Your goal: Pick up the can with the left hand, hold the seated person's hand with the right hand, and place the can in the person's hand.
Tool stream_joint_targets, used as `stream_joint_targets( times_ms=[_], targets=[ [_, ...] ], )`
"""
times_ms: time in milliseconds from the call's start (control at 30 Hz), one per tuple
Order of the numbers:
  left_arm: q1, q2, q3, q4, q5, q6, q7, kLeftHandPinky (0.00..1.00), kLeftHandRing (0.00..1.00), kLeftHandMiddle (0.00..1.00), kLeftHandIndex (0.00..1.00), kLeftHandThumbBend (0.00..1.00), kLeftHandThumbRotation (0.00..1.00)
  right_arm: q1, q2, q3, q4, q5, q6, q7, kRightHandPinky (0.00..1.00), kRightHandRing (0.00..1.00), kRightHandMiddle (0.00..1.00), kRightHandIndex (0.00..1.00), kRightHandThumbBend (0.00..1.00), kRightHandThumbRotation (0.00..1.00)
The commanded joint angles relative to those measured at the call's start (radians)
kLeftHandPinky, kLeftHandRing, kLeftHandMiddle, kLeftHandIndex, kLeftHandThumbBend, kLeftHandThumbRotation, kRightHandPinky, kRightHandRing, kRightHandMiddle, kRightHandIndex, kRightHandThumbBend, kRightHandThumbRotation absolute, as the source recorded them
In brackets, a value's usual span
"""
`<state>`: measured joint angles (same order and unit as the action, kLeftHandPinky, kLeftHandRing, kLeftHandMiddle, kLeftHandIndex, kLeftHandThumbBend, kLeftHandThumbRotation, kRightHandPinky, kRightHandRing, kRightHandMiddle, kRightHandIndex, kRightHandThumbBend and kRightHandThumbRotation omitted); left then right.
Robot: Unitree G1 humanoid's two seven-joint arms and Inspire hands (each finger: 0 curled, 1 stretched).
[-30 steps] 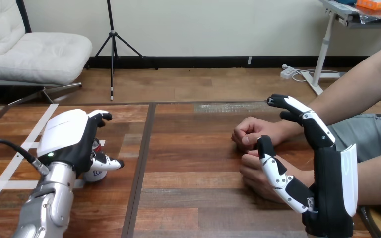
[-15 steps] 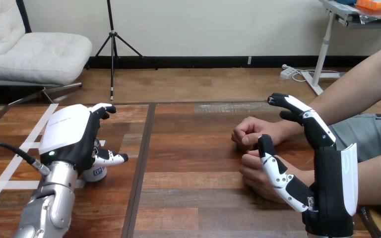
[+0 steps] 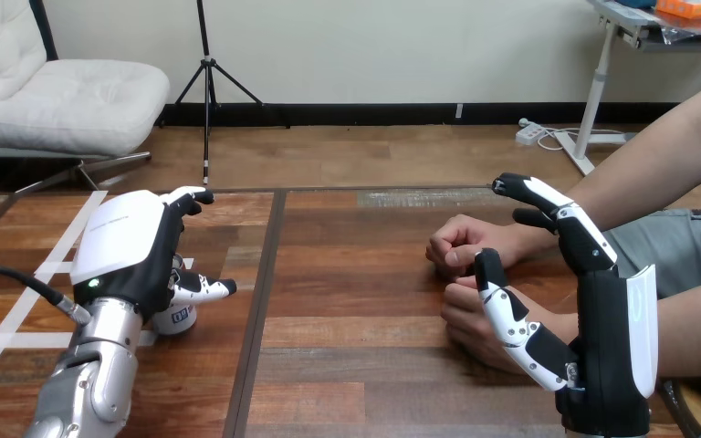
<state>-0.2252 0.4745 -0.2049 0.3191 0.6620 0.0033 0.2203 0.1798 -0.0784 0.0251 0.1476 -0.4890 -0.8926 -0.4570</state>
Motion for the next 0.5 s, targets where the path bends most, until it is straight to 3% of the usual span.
stream_joint_targets(
  times_ms=[0,467],
  targets=[
    [-0.031,0.018,0.028,-0.006,-0.004,-0.017,0.025,0.6,0.71,0.78,0.79,0.76,0.1,-0.067,0.005,-0.008,-0.001,-0.004,-0.003,-0.007,0.7,0.78,0.78,0.72,0.32,0.27],
    [-0.029,0.027,0.03,0.009,-0.008,-0.053,0.035,0.61,0.72,0.8,0.79,0.8,0.08,-0.061,0.005,-0.007,-0.008,-0.006,0.001,-0.005,0.69,0.77,0.78,0.71,0.32,0.28]
  ],
)
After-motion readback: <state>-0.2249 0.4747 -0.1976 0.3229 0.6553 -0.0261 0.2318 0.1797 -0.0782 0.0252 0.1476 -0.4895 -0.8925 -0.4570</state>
